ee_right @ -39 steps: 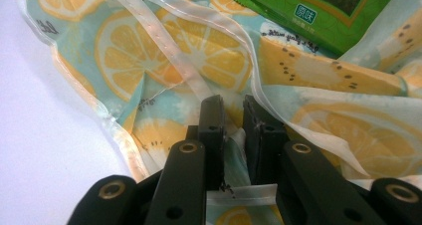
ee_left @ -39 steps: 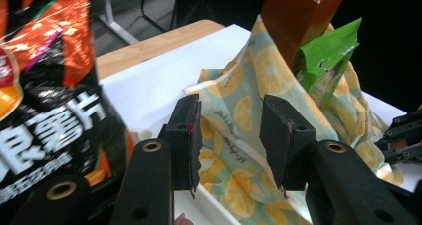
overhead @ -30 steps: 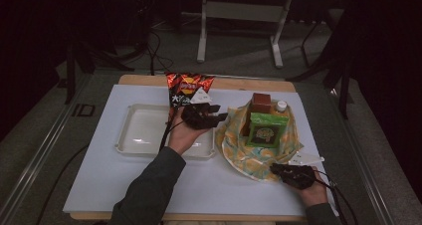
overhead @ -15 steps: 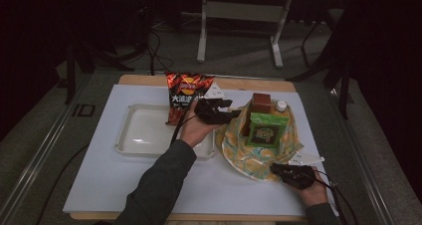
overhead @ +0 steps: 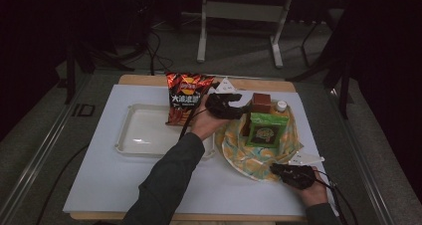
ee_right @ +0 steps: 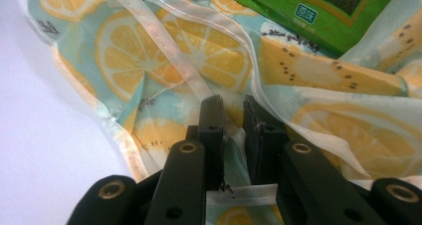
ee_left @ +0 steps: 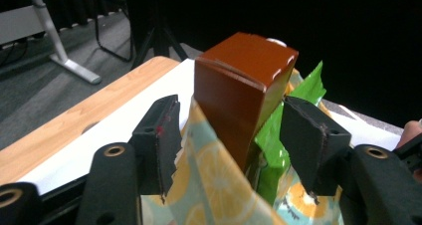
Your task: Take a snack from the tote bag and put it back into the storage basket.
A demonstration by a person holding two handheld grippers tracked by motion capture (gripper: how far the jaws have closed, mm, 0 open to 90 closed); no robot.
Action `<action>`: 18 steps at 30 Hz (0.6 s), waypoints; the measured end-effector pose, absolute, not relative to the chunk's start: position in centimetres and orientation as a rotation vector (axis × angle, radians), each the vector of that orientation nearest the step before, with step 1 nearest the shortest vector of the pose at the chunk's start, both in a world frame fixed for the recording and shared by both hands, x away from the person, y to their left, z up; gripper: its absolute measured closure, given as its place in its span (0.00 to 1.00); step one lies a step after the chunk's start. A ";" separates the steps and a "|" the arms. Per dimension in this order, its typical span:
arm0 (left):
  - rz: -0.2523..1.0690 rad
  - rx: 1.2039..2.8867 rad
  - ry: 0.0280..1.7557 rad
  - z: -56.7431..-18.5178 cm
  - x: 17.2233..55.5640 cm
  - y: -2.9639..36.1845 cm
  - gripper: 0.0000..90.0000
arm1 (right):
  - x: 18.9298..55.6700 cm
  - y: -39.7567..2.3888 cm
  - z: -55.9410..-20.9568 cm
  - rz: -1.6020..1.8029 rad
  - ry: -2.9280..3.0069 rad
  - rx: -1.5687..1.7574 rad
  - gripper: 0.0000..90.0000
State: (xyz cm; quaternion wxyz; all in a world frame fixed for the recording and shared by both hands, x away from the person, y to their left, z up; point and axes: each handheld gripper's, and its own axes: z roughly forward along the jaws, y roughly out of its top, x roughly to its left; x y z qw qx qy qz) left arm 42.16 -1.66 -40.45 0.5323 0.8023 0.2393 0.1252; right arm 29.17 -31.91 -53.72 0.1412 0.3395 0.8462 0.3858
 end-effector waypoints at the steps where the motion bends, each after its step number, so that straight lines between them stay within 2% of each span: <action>1: 0.300 1.910 0.565 -40.4 42.3 -1.9 0.44 | 29.2 -31.9 -53.7 1.113 2.443 0.981 0.88; 9: 0.274 1.902 0.562 -40.6 43.3 -3.1 0.32 | 29.1 -31.9 -53.7 1.114 2.444 0.981 0.88; 18: 0.265 1.917 0.573 -41.3 44.5 -5.1 0.26 | 29.2 -32.0 -53.7 1.118 2.448 0.982 0.88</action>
